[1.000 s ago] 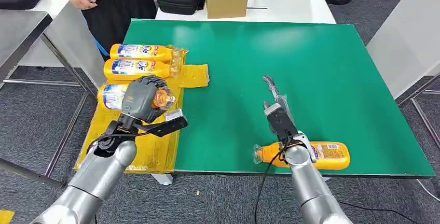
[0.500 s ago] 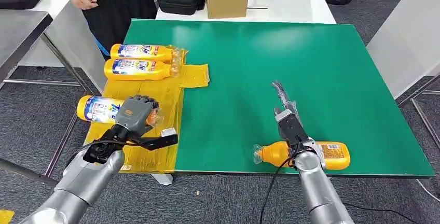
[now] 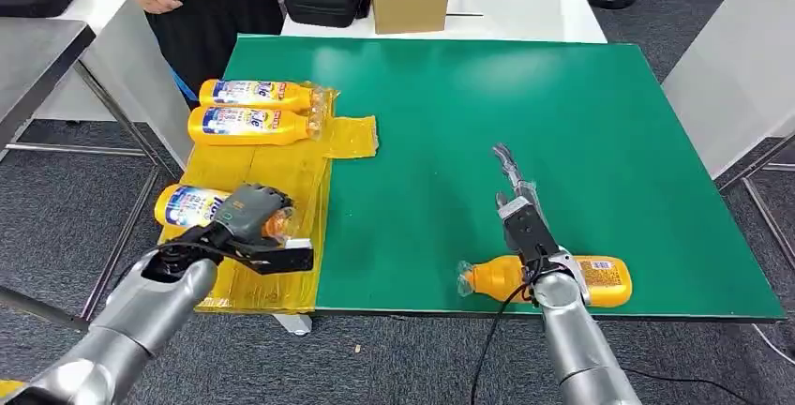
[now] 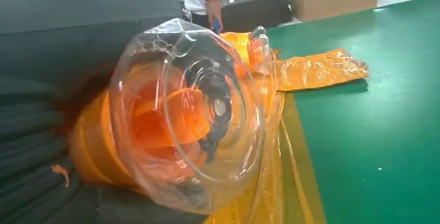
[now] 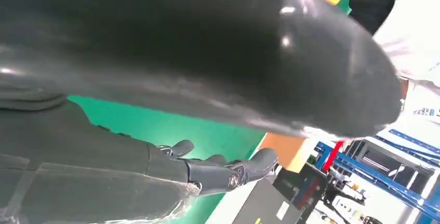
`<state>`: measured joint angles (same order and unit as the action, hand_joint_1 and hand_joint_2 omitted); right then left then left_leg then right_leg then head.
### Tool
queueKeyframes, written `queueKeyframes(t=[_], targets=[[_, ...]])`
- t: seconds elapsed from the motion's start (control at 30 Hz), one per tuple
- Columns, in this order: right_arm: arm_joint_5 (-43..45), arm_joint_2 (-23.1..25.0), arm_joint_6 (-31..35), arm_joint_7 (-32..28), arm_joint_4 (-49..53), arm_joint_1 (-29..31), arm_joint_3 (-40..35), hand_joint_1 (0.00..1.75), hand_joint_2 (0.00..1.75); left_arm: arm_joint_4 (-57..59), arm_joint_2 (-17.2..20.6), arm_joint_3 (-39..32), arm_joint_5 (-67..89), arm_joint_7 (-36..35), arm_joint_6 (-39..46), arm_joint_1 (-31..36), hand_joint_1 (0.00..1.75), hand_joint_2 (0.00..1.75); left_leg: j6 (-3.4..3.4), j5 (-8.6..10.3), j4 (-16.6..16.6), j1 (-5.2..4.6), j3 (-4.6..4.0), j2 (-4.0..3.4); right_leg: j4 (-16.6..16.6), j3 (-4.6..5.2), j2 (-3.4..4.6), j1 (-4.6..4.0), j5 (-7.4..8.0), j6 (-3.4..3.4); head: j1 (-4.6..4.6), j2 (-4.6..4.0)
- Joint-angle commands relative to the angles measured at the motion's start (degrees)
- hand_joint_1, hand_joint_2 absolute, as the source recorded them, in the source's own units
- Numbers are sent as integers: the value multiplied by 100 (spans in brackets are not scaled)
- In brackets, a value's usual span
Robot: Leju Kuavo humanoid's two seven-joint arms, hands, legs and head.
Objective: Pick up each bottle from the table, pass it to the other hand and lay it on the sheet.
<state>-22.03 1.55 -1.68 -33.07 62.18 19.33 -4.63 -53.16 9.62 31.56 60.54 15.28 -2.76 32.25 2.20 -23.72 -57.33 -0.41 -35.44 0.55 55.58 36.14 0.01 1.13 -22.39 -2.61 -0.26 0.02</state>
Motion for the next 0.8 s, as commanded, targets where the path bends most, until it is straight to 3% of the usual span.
queueKeyframes(t=[0.03, 0.47, 0.57, 0.6, 0.8], targets=[[6, 5, -24, 8, -234, 255, 60, 0, 0, 289, 285, 679, -253, -86, -132, 323, 175, 175, -11, -11, -3, 6, 21, -9, 2, -20, 5, -7, -8, 10, 0, 0], [-11, -36, -65, 51, -16, 24, 152, 0, 0, 638, -145, 950, -70, -395, 550, -147, 175, 175, -15, -22, 3, 7, 55, -6, -6, -56, 1, -8, -21, 13, -2, 0], [-17, -29, -69, 51, 28, -51, 172, 0, 0, 759, -223, 994, -16, -404, 641, -190, 175, 175, -5, -3, 8, -2, 20, 3, -7, -19, -5, 1, -5, 5, 0, 0], [-17, -29, -69, 51, 28, -51, 172, 0, 0, 759, -223, 994, -16, -404, 641, -190, 175, 175, -13, -17, 7, 6, 51, 3, -9, -53, -7, -8, -19, 12, -2, 0], [-24, -29, -75, 51, 27, -50, 180, 0, 0, 852, -259, 1018, 40, -427, 664, -155, 175, 175, -8, -7, 5, 0, 23, 0, -4, -22, -3, 0, -8, 7, 0, 0]])
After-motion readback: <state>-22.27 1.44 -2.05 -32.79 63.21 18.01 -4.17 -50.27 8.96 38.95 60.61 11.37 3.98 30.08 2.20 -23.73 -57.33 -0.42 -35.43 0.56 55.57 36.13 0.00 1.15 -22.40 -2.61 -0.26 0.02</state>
